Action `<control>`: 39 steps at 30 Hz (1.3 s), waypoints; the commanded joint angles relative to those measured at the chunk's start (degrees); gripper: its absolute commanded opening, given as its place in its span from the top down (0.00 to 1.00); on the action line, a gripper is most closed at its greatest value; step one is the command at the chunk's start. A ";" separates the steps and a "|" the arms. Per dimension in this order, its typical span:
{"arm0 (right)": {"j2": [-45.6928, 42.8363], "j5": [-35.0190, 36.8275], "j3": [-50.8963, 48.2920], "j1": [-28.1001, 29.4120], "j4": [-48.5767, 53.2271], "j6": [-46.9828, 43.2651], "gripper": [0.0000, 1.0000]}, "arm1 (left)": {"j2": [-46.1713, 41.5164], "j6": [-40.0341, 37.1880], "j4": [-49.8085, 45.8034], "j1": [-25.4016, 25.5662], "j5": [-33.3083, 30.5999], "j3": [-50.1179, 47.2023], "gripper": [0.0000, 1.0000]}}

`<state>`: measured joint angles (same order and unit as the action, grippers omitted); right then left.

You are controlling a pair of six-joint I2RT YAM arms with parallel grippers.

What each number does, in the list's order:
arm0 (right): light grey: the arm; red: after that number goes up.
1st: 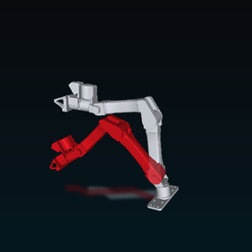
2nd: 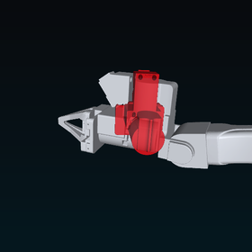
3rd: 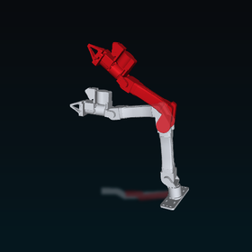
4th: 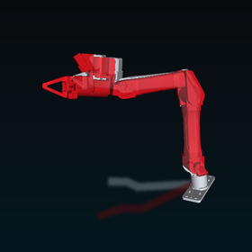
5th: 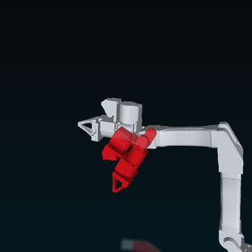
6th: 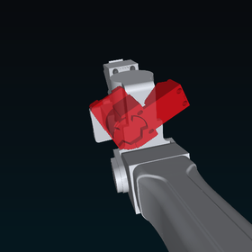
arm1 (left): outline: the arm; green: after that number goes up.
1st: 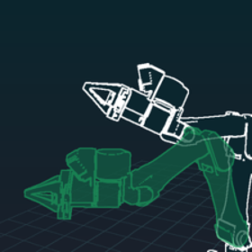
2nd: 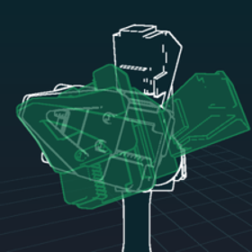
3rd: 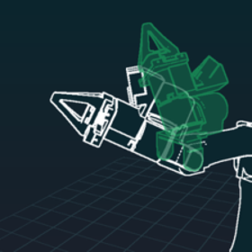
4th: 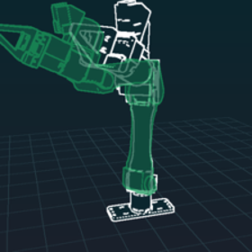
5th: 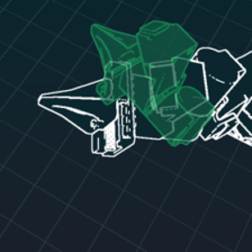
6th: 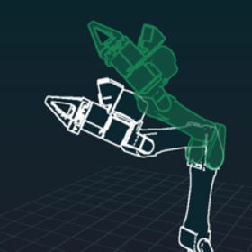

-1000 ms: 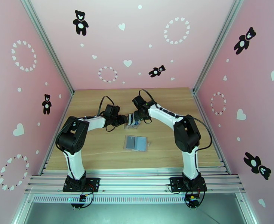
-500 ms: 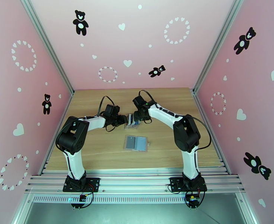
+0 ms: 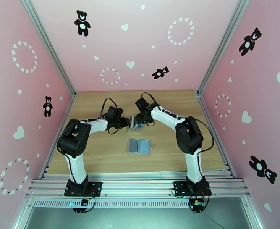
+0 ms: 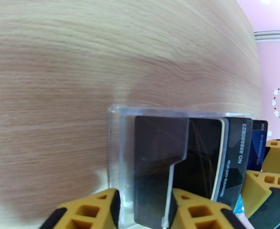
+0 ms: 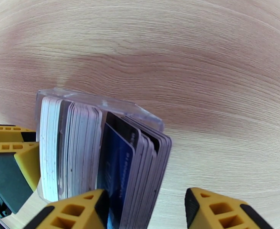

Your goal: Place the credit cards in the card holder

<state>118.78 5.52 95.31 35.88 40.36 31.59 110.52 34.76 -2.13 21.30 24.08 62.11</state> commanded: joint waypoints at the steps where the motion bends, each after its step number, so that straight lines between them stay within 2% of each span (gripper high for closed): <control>1: 0.55 4.66 1.26 -0.80 4.49 -1.66 0.44 | 1.97 0.22 -2.69 -0.21 -1.57 0.47 0.60; 21: -0.66 9.95 3.66 -1.26 9.41 -3.65 0.51 | 2.24 0.13 -3.57 -0.38 -2.21 0.66 0.60; 23: -1.02 8.95 3.44 -1.34 9.01 -3.69 0.51 | 2.31 0.17 -3.58 -0.38 -2.21 0.70 0.60; 29: -2.90 -1.04 0.36 -1.23 3.87 -2.29 0.49 | 2.31 0.04 -3.57 -0.38 -2.18 0.74 0.60; 39: -2.26 -2.12 -3.12 -0.28 3.00 -2.46 0.49 | 2.58 0.13 -3.39 -0.39 -1.89 0.74 0.60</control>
<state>117.69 3.14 93.89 35.42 40.51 29.17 111.02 34.76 -2.13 21.54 24.40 62.65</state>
